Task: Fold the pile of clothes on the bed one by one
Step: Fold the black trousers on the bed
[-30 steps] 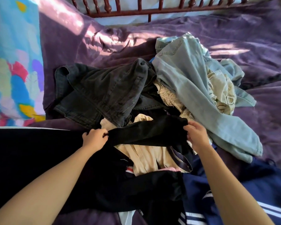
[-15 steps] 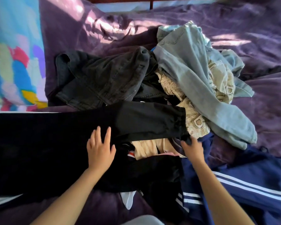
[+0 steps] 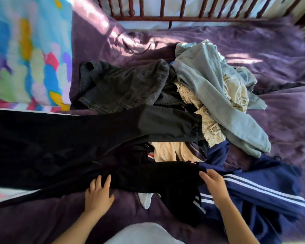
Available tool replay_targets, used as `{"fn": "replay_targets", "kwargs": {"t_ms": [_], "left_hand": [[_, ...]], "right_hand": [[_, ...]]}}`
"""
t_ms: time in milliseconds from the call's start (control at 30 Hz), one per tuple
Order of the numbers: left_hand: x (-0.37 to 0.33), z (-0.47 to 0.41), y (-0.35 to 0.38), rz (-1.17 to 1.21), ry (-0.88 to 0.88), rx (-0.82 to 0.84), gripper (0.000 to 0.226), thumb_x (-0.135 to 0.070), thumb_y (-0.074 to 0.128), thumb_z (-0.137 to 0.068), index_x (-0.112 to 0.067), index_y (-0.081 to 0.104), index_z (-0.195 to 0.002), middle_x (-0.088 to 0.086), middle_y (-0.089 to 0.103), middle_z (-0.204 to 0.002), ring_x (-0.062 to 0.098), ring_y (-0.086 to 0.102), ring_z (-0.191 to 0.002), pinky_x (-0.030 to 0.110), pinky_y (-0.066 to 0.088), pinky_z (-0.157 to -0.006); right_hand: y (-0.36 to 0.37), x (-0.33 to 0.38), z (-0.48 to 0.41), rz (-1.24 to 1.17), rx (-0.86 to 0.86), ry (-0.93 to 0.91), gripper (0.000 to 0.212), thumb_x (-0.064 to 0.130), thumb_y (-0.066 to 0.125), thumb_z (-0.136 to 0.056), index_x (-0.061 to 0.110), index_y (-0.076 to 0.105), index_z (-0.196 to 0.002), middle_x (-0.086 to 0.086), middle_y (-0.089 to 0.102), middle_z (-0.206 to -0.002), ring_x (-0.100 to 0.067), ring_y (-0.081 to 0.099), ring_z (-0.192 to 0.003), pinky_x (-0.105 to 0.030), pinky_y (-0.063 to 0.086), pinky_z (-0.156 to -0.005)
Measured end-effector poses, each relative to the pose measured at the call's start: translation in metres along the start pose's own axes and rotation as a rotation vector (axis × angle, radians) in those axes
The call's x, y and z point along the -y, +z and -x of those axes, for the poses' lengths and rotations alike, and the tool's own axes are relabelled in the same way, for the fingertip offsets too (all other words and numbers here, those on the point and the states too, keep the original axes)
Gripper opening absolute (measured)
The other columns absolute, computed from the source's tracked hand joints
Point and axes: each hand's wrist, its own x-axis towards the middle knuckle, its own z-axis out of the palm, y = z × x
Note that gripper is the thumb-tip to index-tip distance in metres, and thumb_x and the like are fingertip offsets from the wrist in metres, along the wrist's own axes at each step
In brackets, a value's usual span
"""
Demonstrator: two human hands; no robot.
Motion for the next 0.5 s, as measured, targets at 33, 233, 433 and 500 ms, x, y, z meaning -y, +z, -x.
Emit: {"fn": "replay_targets", "kwargs": {"t_ms": [33,233,433,500], "left_hand": [[0.004,0.0,0.0,-0.011,0.004,-0.008,0.072,-0.044,0.042,-0.094,-0.027,-0.001,-0.15,0.008,0.003,-0.157,0.027,0.005,-0.144,0.038,0.02,-0.114],[0.028,0.003,-0.005,0.046,0.031,-0.168,0.093,-0.033,0.079,-0.069,-0.016,0.03,-0.146,0.022,0.033,-0.146,0.039,0.036,-0.132,0.053,0.038,-0.1],[0.062,-0.003,-0.002,0.095,0.12,-0.298,0.112,-0.017,0.094,-0.033,-0.009,0.047,-0.134,0.032,0.051,-0.125,0.048,0.053,-0.111,0.063,0.045,-0.08],[0.069,-0.008,-0.009,0.034,0.176,-0.306,0.119,-0.026,0.094,-0.039,-0.016,0.035,-0.141,0.03,0.04,-0.138,0.046,0.045,-0.122,0.064,0.041,-0.088]], "right_hand": [[-0.011,0.009,0.006,-0.118,-0.045,-0.009,0.032,0.006,0.054,-0.093,0.012,0.043,-0.063,0.003,0.04,-0.056,-0.004,0.036,-0.053,-0.021,0.03,-0.051],[-0.067,0.054,0.038,-0.319,-0.233,-0.115,0.024,0.013,0.05,-0.095,0.019,0.052,-0.073,0.006,0.054,-0.055,0.003,0.048,-0.043,-0.013,0.04,-0.041],[-0.087,0.072,0.061,-0.477,-0.061,0.023,0.017,0.019,0.054,-0.091,0.019,0.055,-0.074,0.008,0.06,-0.051,-0.003,0.056,-0.042,-0.017,0.047,-0.039],[-0.08,0.072,0.061,-0.51,0.005,0.043,0.012,0.018,0.061,-0.084,0.019,0.058,-0.072,0.005,0.064,-0.056,-0.005,0.06,-0.047,-0.017,0.05,-0.044]]}}
